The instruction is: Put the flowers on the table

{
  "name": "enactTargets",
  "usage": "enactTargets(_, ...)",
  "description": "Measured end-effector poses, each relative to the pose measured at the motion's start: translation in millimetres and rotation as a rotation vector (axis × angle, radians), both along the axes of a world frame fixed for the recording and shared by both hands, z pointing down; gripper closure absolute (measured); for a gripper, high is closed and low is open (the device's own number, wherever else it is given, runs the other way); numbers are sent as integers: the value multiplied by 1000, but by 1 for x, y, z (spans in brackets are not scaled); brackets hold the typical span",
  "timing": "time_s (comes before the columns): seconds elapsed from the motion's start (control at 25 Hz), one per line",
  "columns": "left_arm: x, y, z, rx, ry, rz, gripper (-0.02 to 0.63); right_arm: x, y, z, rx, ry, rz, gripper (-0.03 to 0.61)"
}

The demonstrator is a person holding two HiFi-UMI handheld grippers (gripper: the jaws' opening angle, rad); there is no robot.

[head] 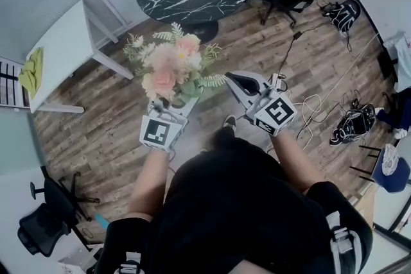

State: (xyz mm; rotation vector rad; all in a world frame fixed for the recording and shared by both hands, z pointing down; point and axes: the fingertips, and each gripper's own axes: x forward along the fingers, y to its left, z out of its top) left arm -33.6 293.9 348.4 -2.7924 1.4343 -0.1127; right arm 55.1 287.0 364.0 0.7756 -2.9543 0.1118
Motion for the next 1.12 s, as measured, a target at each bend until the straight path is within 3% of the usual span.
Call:
enactTargets(0.48, 31, -104, -5, 22, 15, -32, 279, 23, -104, -3, 10, 7, -54, 557)
enactTargets(1.12, 23, -167, 8, 13, -7, -105, 279, 22, -166, 8, 4, 3, -113, 557)
